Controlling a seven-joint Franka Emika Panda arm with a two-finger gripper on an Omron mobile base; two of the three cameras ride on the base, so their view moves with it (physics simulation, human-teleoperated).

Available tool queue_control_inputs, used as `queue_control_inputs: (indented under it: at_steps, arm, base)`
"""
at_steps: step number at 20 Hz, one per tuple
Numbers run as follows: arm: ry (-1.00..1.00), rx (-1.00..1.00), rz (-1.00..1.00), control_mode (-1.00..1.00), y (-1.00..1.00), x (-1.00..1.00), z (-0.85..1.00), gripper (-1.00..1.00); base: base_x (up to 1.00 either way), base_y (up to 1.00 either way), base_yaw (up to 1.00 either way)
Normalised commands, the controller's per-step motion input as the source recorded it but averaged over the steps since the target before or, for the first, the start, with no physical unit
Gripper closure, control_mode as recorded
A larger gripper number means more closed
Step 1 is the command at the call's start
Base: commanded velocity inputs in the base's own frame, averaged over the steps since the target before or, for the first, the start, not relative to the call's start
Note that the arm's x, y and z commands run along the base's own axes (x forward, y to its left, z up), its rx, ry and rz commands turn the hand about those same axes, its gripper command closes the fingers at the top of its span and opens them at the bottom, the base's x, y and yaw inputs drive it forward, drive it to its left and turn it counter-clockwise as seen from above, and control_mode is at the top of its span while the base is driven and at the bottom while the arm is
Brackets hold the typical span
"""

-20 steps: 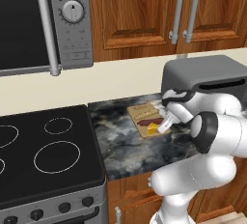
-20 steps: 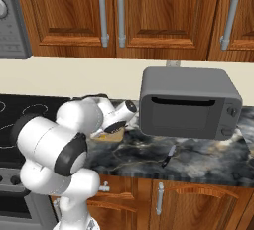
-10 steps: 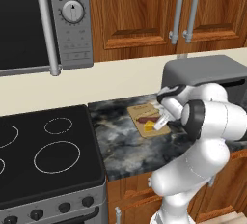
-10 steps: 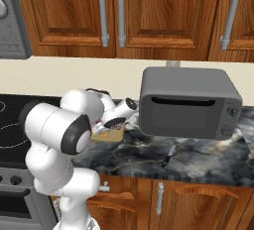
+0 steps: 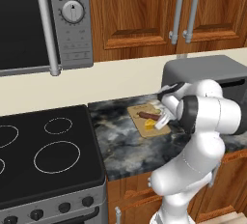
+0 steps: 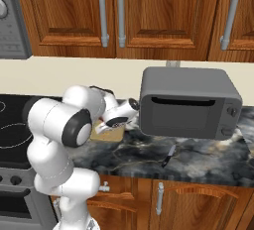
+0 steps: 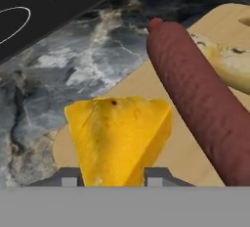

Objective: Retrieve the sausage and cheese from the fridge and place them on the cutting board on the counter.

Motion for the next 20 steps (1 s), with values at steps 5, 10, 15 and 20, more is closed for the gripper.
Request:
queue_control_inputs:
  at_steps: [5,10,15,20]
  arm:
    - [-0.06,0.00,0.00,-1.00,0.06,-0.16,0.09,-1.00]
    - [-0.05,0.00,0.00,-1.00,0.08,-0.11,0.32,-1.00]
    - [0.00,0.00,-0.04,-1.00,0.02,-0.24,0.39,-1.00]
    - [0.00,-0.01,-0.22,-1.00,0.02,-0.40,0.33,-1.00]
  base:
    - [0.00,0.00,0.00]
    - [0.00,0.00,0.00]
    - [0.00,0.00,0.00]
    - [0.00,0.00,0.00]
